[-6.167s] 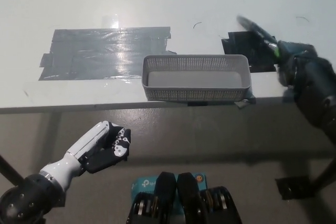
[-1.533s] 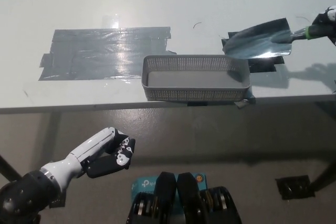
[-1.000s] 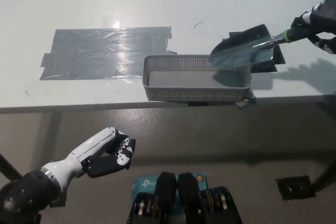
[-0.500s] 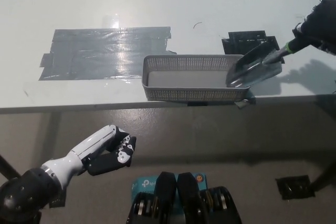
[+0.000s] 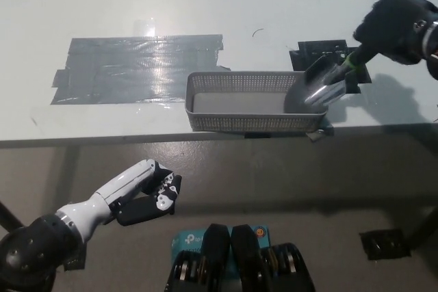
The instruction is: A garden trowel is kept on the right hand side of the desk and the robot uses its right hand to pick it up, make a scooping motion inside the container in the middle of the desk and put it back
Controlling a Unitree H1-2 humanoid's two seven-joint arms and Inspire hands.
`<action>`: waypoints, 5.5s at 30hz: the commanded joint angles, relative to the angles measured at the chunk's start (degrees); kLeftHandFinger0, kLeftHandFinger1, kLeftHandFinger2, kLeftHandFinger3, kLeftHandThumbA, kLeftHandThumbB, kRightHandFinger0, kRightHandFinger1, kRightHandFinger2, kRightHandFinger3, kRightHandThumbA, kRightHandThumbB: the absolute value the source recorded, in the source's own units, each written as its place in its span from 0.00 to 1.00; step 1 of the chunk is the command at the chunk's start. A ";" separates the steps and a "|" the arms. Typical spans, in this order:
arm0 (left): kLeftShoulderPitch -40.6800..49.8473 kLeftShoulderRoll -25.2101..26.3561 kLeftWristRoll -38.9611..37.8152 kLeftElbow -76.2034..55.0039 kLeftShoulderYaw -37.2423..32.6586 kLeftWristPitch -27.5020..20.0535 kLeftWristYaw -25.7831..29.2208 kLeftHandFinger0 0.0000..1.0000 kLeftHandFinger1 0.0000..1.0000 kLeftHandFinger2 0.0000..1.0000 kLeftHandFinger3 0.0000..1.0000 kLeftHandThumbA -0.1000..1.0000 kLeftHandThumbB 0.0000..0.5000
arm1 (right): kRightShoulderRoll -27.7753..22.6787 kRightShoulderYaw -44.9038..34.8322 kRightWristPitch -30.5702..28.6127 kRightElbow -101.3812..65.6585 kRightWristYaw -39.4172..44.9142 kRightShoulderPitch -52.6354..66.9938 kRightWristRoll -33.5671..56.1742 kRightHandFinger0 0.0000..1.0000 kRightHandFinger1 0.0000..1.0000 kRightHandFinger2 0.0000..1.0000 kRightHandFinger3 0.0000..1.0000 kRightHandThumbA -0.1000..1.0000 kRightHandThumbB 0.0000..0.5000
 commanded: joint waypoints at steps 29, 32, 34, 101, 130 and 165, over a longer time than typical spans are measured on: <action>-2.48 0.23 -0.80 -0.65 -0.67 0.86 -2.09 0.21 0.22 0.32 0.40 0.14 1.00 | 11.57 -1.68 18.42 -2.49 11.94 7.06 -11.58 0.00 0.04 0.41 0.75 0.23 0.00; -2.51 0.39 -0.93 -0.64 -0.64 0.46 -2.24 0.20 0.21 0.32 0.40 0.11 1.00 | 12.78 -2.30 20.79 -1.09 10.97 8.16 -11.80 0.00 0.07 0.43 0.77 0.29 0.00; -2.56 0.38 -1.45 -0.94 -0.54 1.27 -2.51 0.21 0.23 0.33 0.41 0.13 1.00 | 14.28 -2.98 23.17 1.12 9.71 9.40 -11.10 0.03 0.19 0.50 0.78 0.33 0.00; -0.90 0.64 -0.47 -0.46 -2.82 2.91 -3.58 0.19 0.27 0.38 0.45 0.00 0.99 | 20.81 -44.08 37.04 17.63 -0.23 -1.51 44.69 0.00 0.11 0.44 0.30 0.00 0.25; -0.30 1.99 -0.15 -1.73 -2.48 3.36 -3.72 0.21 0.28 0.37 0.45 0.00 1.00 | 0.41 -22.26 23.14 24.38 -6.43 3.19 42.06 0.00 0.09 0.26 0.02 0.00 0.36; 2.06 1.86 -0.41 -3.03 -2.38 3.60 -3.62 0.24 0.26 0.32 0.43 0.00 0.98 | 4.65 -17.20 29.79 46.45 -26.43 -0.82 38.98 0.03 0.24 0.51 0.21 0.00 0.42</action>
